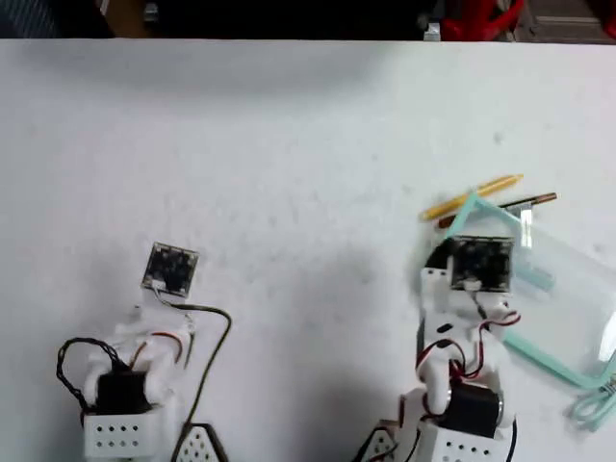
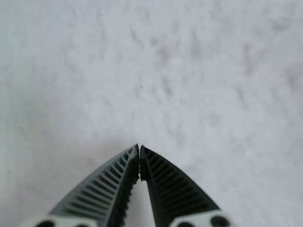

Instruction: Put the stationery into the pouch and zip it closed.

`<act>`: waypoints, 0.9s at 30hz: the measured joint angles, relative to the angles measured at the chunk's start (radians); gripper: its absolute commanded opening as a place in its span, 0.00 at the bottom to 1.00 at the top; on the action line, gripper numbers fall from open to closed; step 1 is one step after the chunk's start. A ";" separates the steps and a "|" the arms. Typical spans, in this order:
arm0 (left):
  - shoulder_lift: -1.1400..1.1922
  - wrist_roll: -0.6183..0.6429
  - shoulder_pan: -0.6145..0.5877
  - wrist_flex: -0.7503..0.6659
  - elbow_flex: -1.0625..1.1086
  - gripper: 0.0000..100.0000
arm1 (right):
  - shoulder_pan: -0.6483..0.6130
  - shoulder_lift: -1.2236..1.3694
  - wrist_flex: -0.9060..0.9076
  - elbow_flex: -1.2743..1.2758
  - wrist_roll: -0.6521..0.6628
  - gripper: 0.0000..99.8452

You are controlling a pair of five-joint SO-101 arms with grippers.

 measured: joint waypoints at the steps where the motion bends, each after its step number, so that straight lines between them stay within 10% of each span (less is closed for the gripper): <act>1: 0.000 0.000 0.000 0.000 0.000 0.03 | 0.015 0.000 0.000 0.008 -0.015 0.02; 27: 0.000 0.000 0.000 0.000 0.000 0.03 | 0.032 0.000 0.000 0.043 -0.034 0.02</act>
